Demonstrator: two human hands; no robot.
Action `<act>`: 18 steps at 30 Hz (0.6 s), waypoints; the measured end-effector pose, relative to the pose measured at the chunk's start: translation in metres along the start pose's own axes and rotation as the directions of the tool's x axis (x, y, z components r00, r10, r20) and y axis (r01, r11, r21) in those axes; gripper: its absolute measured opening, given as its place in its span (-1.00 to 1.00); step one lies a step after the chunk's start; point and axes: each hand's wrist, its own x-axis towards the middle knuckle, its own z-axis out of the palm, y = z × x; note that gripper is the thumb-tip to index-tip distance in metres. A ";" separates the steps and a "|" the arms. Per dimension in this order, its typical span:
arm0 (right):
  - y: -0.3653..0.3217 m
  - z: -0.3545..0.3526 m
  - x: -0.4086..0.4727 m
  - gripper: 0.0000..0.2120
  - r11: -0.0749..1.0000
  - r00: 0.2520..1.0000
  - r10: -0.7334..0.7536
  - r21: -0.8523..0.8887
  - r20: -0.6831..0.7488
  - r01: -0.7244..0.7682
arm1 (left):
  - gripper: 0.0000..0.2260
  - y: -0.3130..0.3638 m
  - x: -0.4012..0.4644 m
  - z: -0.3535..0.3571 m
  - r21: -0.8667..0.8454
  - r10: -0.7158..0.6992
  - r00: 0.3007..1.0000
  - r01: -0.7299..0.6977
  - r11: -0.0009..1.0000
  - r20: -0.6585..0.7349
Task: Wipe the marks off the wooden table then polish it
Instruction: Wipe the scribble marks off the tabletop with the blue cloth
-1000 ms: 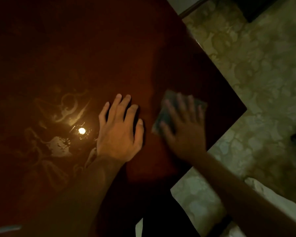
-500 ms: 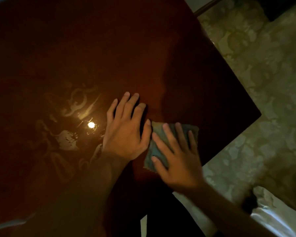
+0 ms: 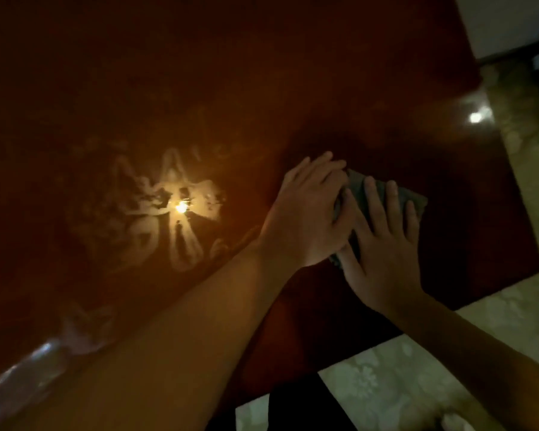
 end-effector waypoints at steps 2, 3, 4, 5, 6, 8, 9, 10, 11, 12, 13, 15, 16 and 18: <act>-0.031 0.002 0.002 -0.33 0.998 0.997 -0.067 0.010 0.042 0.067 | -0.78 -0.003 -0.015 -0.020 -0.103 -0.063 0.995 0.054 0.993 -0.083; -0.050 0.002 0.002 -0.33 0.995 0.993 -0.101 0.015 0.064 0.100 | -0.81 -0.009 -0.028 -0.034 -0.104 -0.103 0.986 0.089 0.991 -0.133; -0.072 0.003 -0.001 -0.33 0.990 0.988 -0.138 0.022 0.071 0.136 | -0.83 -0.017 -0.044 -0.048 -0.088 -0.137 0.974 0.122 0.989 -0.183; -0.098 0.005 -0.007 -0.33 0.983 0.981 -0.182 0.030 0.067 0.180 | -0.84 -0.027 -0.063 -0.061 -0.065 -0.167 0.959 0.156 0.986 -0.228; -0.126 0.008 -0.014 -0.34 0.972 0.971 -0.233 0.045 0.058 0.231 | -0.85 -0.038 -0.083 -0.075 -0.044 -0.201 0.944 0.196 0.980 -0.263; -0.188 0.015 -0.027 -0.35 0.941 0.941 -0.337 0.058 0.037 0.334 | -0.82 -0.064 -0.127 -0.101 -0.016 -0.274 0.915 0.282 0.959 -0.297; -0.220 0.019 -0.033 -0.34 0.921 0.921 -0.388 0.055 0.045 0.385 | -0.80 -0.076 -0.149 -0.113 -0.005 -0.313 0.900 0.327 0.945 -0.303; -0.253 0.024 -0.037 -0.30 0.899 0.895 -0.439 0.036 0.076 0.437 | -0.79 -0.088 -0.170 -0.122 0.004 -0.351 0.883 0.370 0.929 -0.312; -0.286 0.030 -0.042 -0.24 0.873 0.867 -0.484 0.004 0.118 0.487 | -0.78 -0.100 -0.190 -0.131 0.011 -0.386 0.859 0.413 0.910 -0.335; -0.318 0.035 -0.045 -0.21 0.850 0.842 -0.517 -0.025 0.157 0.526 | -0.78 -0.110 -0.208 -0.139 0.017 -0.419 0.830 0.457 0.890 -0.368; -0.347 0.038 -0.046 -0.26 0.837 0.834 -0.521 -0.085 0.183 0.541 | -0.79 -0.120 -0.224 -0.147 0.022 -0.446 0.798 0.497 0.868 -0.406; -0.391 0.039 -0.042 -0.43 0.817 0.848 -0.484 -0.235 0.217 0.527 | -0.81 -0.138 -0.250 -0.163 0.035 -0.470 0.747 0.548 0.836 -0.471; -0.403 0.043 -0.039 -0.38 0.801 0.824 -0.527 -0.202 0.209 0.563 | -0.81 -0.147 -0.259 -0.171 0.047 -0.465 0.732 0.558 0.829 -0.498; -0.412 0.049 -0.030 -0.22 0.761 0.751 -0.637 -0.015 0.171 0.649 | -0.79 -0.161 -0.268 -0.186 0.060 -0.465 0.696 0.587 0.807 -0.547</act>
